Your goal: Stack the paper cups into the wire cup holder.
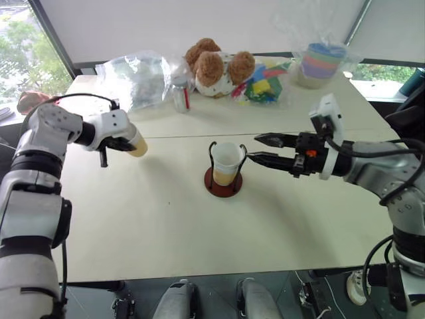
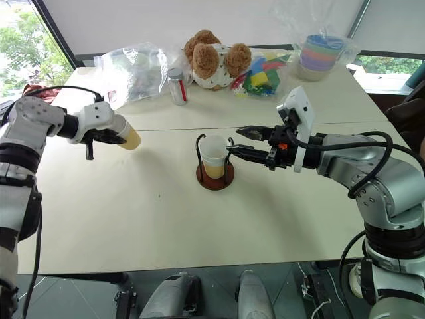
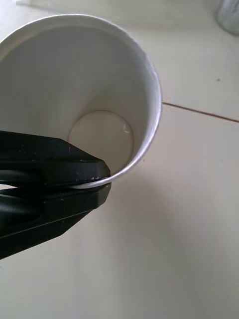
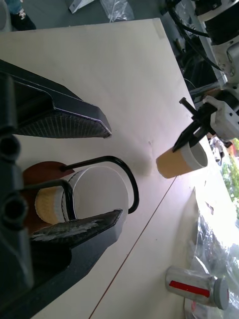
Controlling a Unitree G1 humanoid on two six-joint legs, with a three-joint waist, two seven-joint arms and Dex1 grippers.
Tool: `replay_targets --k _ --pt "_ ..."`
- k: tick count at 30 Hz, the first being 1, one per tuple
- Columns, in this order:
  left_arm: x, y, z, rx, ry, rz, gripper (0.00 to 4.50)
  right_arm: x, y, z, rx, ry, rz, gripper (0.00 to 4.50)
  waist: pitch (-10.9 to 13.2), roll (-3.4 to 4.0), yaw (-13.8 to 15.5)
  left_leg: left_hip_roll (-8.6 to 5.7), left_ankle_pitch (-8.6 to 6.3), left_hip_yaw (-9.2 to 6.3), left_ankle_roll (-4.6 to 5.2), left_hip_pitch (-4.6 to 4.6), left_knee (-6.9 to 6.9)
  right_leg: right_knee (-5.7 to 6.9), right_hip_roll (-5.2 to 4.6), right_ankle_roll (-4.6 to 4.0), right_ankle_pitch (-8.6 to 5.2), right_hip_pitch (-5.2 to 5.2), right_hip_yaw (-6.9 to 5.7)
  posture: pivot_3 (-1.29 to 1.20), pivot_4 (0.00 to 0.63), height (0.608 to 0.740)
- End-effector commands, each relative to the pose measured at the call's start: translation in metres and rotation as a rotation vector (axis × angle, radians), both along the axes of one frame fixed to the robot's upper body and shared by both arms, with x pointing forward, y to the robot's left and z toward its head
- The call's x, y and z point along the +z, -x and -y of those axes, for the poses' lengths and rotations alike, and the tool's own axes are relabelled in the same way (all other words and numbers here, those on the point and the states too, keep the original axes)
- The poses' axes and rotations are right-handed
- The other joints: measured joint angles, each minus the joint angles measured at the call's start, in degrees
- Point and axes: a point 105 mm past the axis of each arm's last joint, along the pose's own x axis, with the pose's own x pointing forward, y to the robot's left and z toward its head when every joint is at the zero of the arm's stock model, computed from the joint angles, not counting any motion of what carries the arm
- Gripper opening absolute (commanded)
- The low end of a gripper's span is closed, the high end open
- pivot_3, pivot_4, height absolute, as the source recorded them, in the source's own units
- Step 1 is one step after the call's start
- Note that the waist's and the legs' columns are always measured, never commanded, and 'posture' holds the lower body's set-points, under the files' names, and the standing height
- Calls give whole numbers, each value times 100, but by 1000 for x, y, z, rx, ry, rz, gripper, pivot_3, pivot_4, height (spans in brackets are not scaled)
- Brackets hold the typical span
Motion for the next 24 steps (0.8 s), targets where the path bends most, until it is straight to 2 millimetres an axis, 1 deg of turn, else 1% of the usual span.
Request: replay_targets --k 1,2,4,5,7,9,12,14,18,21,24 --pt "67 5 39 -178 64 82 68 10 13 21 -43 39 33 2446 7 -12 64 -1 0 -3 0 -5 1 -2 0 0 0 0 -2 0 150 740" --pt "85 10 58 -258 86 81 68 9 16 29 -67 58 25 2446 14 -24 117 -1 0 -3 1 -9 5 -4 0 1 0 0 -4 0 150 740" --pt "111 19 90 -381 106 89 68 7 19 42 -113 100 23 2446 16 -28 133 -2 -4 -11 6 -31 24 -9 1 5 3 -2 -11 0 150 740" --pt "117 23 100 -417 109 94 68 7 20 46 -131 115 25 2446 15 -26 126 1 -17 -20 29 -48 54 -9 3 7 3 -4 -17 0 150 740" --pt "133 37 132 -548 146 91 68 4 22 54 -166 148 22 2446 15 -24 109 0 -32 -18 53 -60 83 -9 0 11 5 -3 -13 0 150 740" --pt "139 51 155 -657 184 58 68 3 24 56 -181 162 21 2446 14 -23 79 -3 -34 -7 56 -59 90 -10 -6 22 11 -2 2 0 150 740" --pt "134 65 176 -763 191 -8 68 2 29 54 -193 153 27 2446 14 -21 36 -1 -34 0 56 -48 92 -10 -8 31 16 -3 12 0 150 740" --pt "128 68 186 -806 163 -31 68 0 32 52 -203 144 27 2446 14 -21 19 5 -34 -1 56 -43 92 -9 -3 31 16 -4 13 0 150 740" --pt "105 63 196 -838 42 -63 68 -2 38 51 -235 118 30 2446 14 -21 6 7 -33 -4 56 -43 92 -8 1 31 16 -4 11 0 150 740" --pt "96 59 202 -849 7 -70 68 -3 40 49 -251 104 32 2446 14 -22 7 5 -33 -1 56 -45 94 -10 -1 30 16 -4 12 0 150 740" --pt "87 55 203 -851 -49 -71 68 -4 43 50 -265 100 29 2446 15 -23 9 5 -33 -1 56 -47 94 -13 -1 31 16 -4 12 0 150 740"
